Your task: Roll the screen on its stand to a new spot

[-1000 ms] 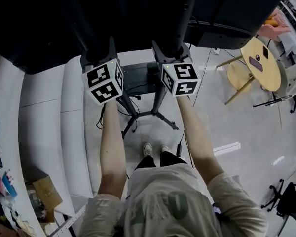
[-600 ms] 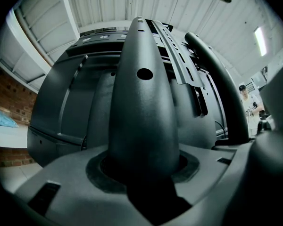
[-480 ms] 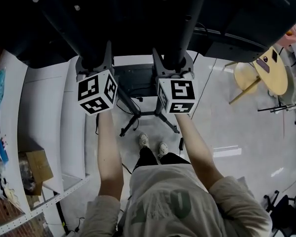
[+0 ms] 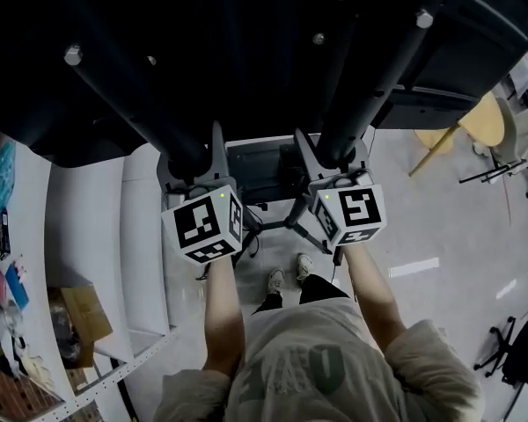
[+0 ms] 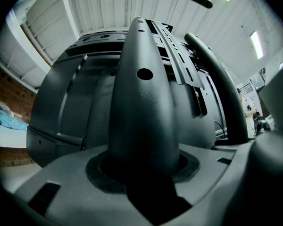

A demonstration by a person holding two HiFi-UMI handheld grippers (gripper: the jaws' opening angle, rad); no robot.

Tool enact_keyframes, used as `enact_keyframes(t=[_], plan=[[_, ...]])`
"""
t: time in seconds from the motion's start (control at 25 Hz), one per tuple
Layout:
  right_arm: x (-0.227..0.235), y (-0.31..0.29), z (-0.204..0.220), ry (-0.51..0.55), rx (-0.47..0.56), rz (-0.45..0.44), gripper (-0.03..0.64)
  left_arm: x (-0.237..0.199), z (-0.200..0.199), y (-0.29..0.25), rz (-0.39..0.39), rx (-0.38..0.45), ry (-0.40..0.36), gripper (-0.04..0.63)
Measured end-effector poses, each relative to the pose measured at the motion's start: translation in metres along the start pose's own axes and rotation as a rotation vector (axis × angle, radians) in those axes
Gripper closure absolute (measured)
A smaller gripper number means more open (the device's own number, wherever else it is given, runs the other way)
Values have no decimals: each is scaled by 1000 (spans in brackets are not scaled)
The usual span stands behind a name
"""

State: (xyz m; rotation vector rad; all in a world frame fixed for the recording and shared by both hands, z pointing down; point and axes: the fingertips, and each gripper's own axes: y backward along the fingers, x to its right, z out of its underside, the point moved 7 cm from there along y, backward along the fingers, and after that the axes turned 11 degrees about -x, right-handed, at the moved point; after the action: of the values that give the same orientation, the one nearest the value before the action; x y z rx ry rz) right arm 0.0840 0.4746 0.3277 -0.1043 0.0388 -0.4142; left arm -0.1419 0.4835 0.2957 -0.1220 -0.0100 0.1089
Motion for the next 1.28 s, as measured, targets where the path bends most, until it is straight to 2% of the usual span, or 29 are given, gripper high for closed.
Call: enact_keyframes(t=[0.52,1.04,1.28], plan=[[-45,105,7,6,11,37,414,13,12,104,20,6,-3,380],[-49,108,6,-2,-4,-5,414,13,13,110,6,-1,-6,379],[-46,107,10,-4,-2,19,413,13,13,109,14,-4,-4,379]])
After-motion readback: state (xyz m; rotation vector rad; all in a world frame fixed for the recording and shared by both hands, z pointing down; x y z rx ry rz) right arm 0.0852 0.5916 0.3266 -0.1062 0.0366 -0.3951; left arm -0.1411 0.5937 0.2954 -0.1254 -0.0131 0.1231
